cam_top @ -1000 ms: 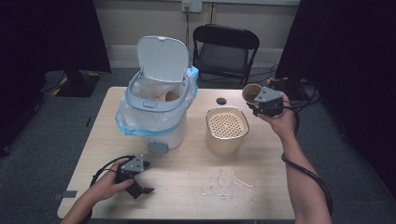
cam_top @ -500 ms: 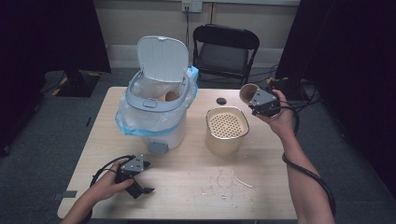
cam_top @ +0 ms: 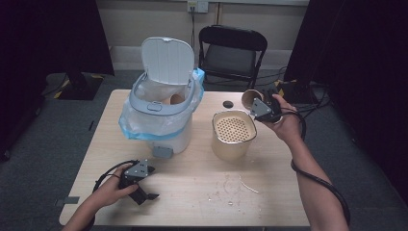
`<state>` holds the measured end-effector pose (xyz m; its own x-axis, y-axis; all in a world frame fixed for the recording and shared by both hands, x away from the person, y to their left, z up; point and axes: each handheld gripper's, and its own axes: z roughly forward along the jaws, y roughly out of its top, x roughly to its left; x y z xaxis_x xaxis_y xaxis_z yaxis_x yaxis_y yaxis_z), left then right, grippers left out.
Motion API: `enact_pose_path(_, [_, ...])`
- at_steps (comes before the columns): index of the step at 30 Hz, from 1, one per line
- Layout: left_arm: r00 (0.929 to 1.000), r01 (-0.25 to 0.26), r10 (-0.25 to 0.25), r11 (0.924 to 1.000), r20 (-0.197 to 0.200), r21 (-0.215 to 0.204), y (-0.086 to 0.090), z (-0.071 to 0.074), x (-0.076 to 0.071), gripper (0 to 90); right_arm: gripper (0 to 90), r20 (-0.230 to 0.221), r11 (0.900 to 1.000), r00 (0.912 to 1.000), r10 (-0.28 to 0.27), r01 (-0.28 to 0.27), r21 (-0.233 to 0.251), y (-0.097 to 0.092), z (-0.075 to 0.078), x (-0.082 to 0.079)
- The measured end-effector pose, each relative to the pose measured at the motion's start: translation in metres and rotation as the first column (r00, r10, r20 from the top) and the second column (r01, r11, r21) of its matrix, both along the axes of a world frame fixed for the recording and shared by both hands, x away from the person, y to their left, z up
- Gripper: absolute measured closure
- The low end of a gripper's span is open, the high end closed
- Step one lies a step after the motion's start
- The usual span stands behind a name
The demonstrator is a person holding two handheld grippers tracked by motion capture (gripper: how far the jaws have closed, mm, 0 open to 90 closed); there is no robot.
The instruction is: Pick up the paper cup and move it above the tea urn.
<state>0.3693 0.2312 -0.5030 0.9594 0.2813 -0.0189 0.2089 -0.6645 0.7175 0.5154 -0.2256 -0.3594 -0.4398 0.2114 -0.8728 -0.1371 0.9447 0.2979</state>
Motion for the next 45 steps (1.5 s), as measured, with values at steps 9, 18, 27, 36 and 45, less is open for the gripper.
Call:
enact_pose_path(9, [1.0, 0.0, 0.0, 1.0, -0.001, 0.002, 0.0, 0.0, 0.0, 0.0, 35.3, 0.117, 0.9839, 0.9931, 0.013, 0.008, -0.179, 0.01, -0.003, -0.007])
enact_pose_path(18, [1.0, 0.0, 0.0, 1.0, 0.0, 0.0, 0.0, 0.0, 0.0, 0.0, 35.1, 0.408, 0.8837, 0.9062, 0.11, 0.099, -0.457, 0.022, -0.006, -0.025])
enact_pose_path(27, [1.0, 0.001, -0.001, 1.0, 0.002, -0.002, 0.0, 0.0, 0.0, 0.0, 34.9, 0.526, 0.8106, 0.8228, 0.215, 0.15, -0.566, 0.026, 0.0, -0.031])
enact_pose_path(36, [1.0, 0.0, 0.0, 1.0, 0.002, -0.001, 0.0, 0.0, 0.0, 0.0, 34.5, 0.381, 0.8827, 0.9141, 0.14, 0.059, -0.466, 0.03, 0.003, -0.029])
enact_pose_path(45, [1.0, 0.0, 0.0, 1.0, 0.0, 0.0, 0.0, 0.0, 0.0, 0.0, 34.0, -0.024, 0.9982, 0.9983, -0.053, 0.052, -0.031, 0.023, 0.012, -0.018])
